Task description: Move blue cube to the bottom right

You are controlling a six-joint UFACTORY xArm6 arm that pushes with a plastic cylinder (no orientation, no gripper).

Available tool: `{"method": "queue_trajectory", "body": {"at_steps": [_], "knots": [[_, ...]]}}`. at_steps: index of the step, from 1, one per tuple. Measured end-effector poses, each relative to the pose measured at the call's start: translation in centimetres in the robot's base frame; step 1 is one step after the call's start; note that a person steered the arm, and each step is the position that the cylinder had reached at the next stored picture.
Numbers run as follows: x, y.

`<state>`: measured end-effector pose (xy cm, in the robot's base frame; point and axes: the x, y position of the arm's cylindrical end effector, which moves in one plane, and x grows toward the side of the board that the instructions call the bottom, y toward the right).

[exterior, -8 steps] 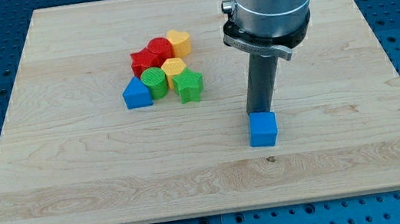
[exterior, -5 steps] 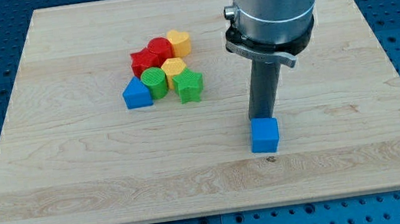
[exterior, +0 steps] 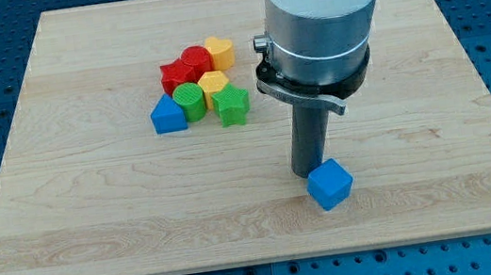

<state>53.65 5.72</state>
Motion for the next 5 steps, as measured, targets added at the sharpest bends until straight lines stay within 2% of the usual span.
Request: {"method": "queue_trajectory", "body": {"at_steps": [2,5], "knots": [[0.0,3.1],[-0.9,3.4]]}}
